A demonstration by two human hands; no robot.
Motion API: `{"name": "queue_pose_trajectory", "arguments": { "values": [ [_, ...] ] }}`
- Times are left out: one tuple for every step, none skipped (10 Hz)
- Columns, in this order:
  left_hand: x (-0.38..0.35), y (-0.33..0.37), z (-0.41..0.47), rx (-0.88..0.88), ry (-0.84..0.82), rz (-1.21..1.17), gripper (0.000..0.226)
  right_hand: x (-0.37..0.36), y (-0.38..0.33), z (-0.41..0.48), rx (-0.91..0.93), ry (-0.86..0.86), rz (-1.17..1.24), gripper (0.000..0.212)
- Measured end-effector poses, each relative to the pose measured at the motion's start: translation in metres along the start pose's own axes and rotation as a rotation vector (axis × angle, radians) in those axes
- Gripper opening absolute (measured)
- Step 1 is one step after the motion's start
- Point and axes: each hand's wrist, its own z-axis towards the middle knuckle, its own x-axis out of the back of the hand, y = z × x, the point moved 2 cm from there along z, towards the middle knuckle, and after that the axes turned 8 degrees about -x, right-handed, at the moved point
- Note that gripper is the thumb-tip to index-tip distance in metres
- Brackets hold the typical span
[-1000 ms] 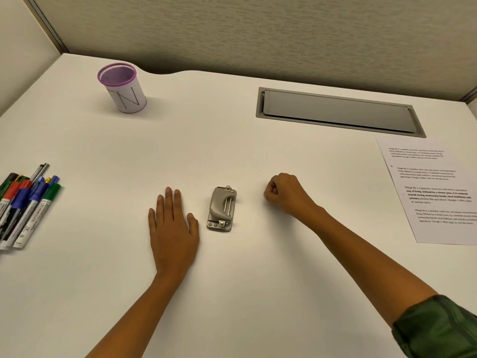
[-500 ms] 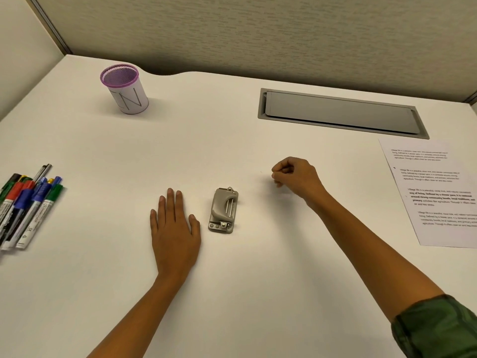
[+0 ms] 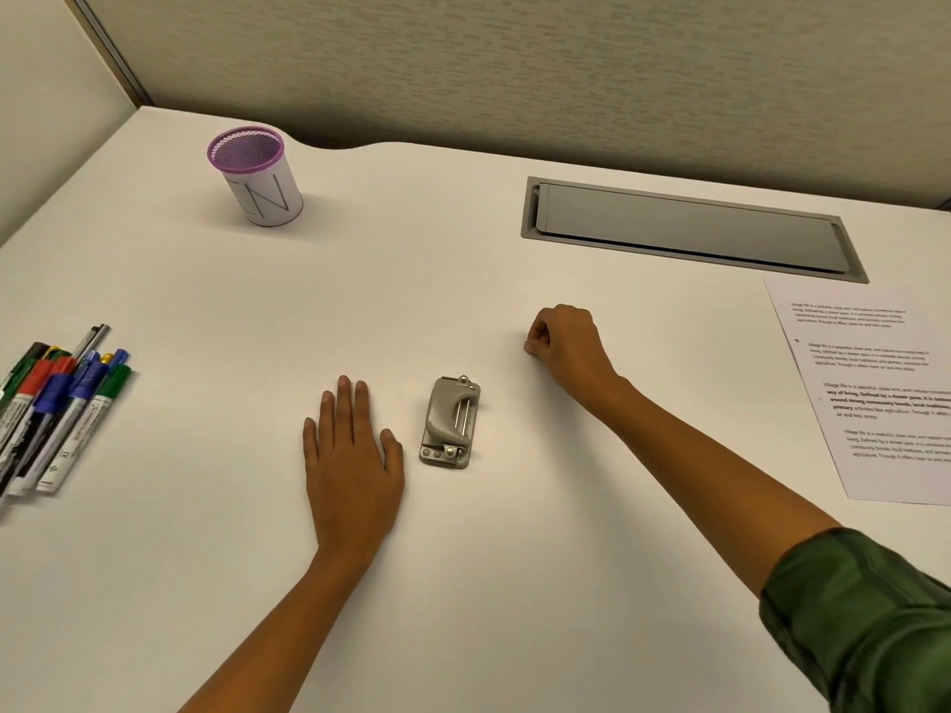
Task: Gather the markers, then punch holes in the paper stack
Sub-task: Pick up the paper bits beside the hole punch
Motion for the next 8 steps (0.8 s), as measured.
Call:
{"name": "queue_pose_trajectory", "arguments": {
  "values": [
    [0.000, 0.000, 0.000, -0.004, 0.001, -0.003, 0.059, -0.001, -0.001, 0.003, 0.001, -0.032, -0.059, 0.011],
    [0.000, 0.000, 0.000, -0.004, 0.004, -0.007, 0.059, -0.002, -0.003, 0.007, -0.033, -0.112, -0.143, 0.015],
    [0.000, 0.000, 0.000, -0.006, 0.004, -0.007, 0.060, 0.000, -0.005, 0.008, -0.071, -0.175, -0.142, 0.017],
    [0.000, 0.000, 0.000, -0.005, 0.000, -0.003, 0.060, 0.002, -0.004, 0.009, -0.136, -0.234, -0.026, 0.023],
    [0.000, 0.000, 0.001, -0.004, 0.003, -0.003, 0.060, 0.009, 0.003, 0.007, -0.225, -0.226, 0.166, 0.022],
    [0.000, 0.000, 0.001, -0.004, 0.002, 0.003, 0.059, 0.021, 0.018, -0.001, -0.360, -0.211, 0.487, 0.022],
    [0.000, 0.000, 0.000, -0.005, 0.001, 0.004, 0.059, 0.026, 0.028, -0.009, -0.386, -0.183, 0.589, 0.018],
    [0.000, 0.000, 0.001, -0.004, -0.004, 0.016, 0.060, 0.029, 0.035, -0.022, -0.384, -0.118, 0.585, 0.006]
  ]
}}
